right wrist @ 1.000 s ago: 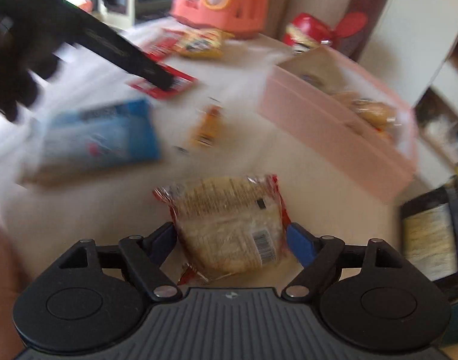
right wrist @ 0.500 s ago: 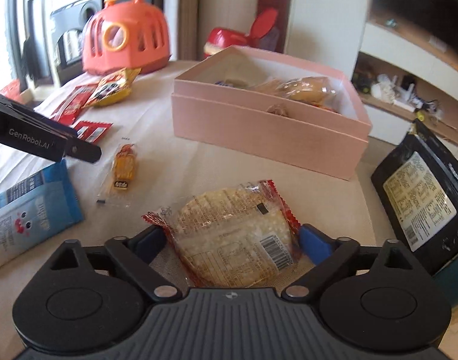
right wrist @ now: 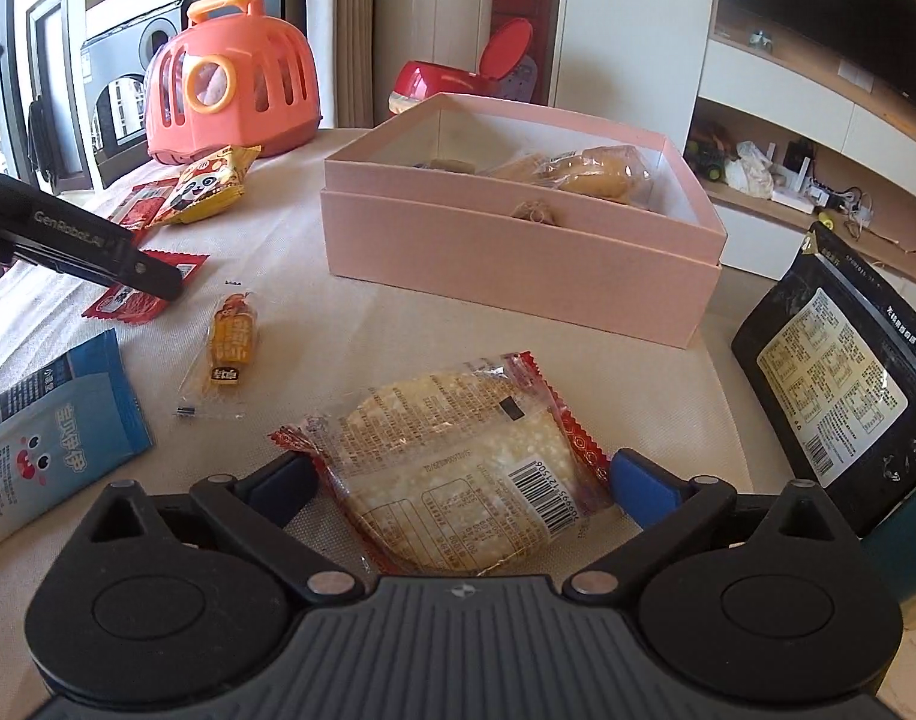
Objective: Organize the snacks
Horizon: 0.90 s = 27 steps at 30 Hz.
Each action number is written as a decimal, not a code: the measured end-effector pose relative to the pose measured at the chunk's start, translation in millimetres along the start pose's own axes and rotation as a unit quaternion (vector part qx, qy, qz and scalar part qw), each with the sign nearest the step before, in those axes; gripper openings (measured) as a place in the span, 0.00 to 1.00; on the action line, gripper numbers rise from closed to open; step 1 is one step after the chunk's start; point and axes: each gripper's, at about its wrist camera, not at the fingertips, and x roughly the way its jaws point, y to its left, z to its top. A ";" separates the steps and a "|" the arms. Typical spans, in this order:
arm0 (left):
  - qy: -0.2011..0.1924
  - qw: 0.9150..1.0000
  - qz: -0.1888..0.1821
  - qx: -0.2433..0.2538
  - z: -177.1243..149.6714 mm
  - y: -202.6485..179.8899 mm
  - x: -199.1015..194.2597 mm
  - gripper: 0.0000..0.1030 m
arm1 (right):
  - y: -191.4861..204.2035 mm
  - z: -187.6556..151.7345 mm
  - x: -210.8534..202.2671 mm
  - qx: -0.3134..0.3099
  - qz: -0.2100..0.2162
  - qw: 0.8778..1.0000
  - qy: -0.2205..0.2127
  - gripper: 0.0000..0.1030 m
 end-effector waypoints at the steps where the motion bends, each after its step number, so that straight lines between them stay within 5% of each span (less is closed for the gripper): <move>1: 0.001 1.000 0.001 0.013 -1.3 -4.2 2.8 0.94 | 0.0 0.0 0.0 0.000 0.000 1.000 0.000 1.00; 5: -0.005 0.999 -0.001 0.039 -7.1 -6.7 2.2 0.94 | -3.8 0.5 1.3 0.010 0.010 1.000 0.007 1.00; 7: -0.017 0.999 -0.002 0.032 -10.5 0.5 -3.7 0.82 | -7.4 1.4 1.6 0.021 0.015 1.000 0.016 1.00; 8: -0.024 0.999 0.008 0.024 -11.7 4.7 -7.1 0.66 | -8.4 2.6 1.7 0.023 0.014 0.999 0.022 1.00; 16: -0.040 0.999 -0.023 -0.014 -19.9 23.3 -33.3 0.55 | -0.2 11.8 -4.7 -0.006 0.006 0.999 0.034 0.99; 22: -0.048 0.997 -0.057 -0.038 -28.6 27.5 -57.3 0.51 | 24.6 35.9 -34.1 -0.033 0.059 0.997 -0.045 0.99; 27: -0.050 0.996 -0.069 -0.029 -35.8 21.3 -75.4 0.51 | 54.6 58.6 4.2 -0.045 0.095 0.994 0.002 0.95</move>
